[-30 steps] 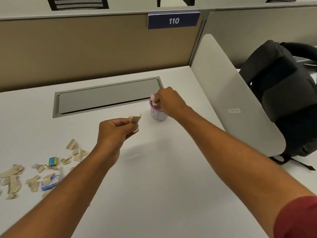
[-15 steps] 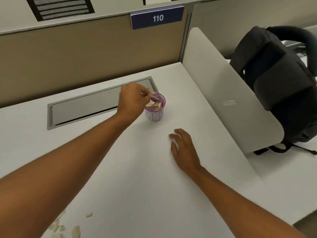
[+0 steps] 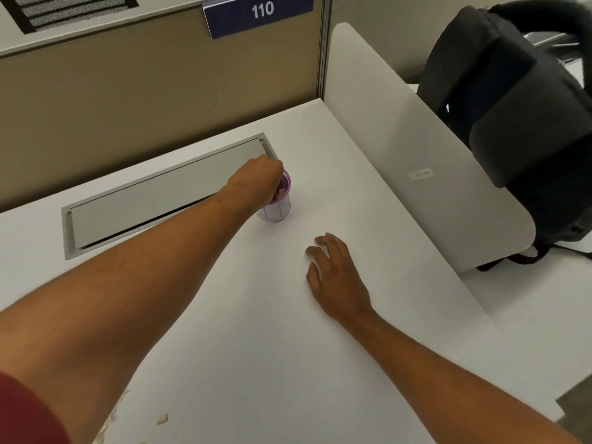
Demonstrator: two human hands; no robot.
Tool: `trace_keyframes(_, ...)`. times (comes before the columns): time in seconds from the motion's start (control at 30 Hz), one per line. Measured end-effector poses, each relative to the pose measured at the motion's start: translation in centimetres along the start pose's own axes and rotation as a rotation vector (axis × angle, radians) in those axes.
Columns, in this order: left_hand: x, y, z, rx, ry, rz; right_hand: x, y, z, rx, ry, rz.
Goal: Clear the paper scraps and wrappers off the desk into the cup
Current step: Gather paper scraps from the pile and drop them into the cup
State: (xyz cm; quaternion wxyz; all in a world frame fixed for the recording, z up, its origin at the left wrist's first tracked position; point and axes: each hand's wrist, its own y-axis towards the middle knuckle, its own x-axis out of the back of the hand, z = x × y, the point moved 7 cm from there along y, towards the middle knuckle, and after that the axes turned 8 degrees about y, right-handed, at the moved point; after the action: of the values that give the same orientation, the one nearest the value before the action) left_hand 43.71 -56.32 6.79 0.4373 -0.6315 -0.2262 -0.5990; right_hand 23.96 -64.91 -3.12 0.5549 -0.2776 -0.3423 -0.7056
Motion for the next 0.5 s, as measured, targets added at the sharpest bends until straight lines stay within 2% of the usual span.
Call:
trace_keyframes(0.23,1.7,0.0,0.4,-0.033,-0.016,0.020,0.1,0.0,0.1,-0.009,0.000,0.001)
trace_keyframes(0.5,4.8,-0.8,1.2,-0.004,-0.082,-0.071,0.0,0.0,0.1,-0.006,-0.007,-0.006)
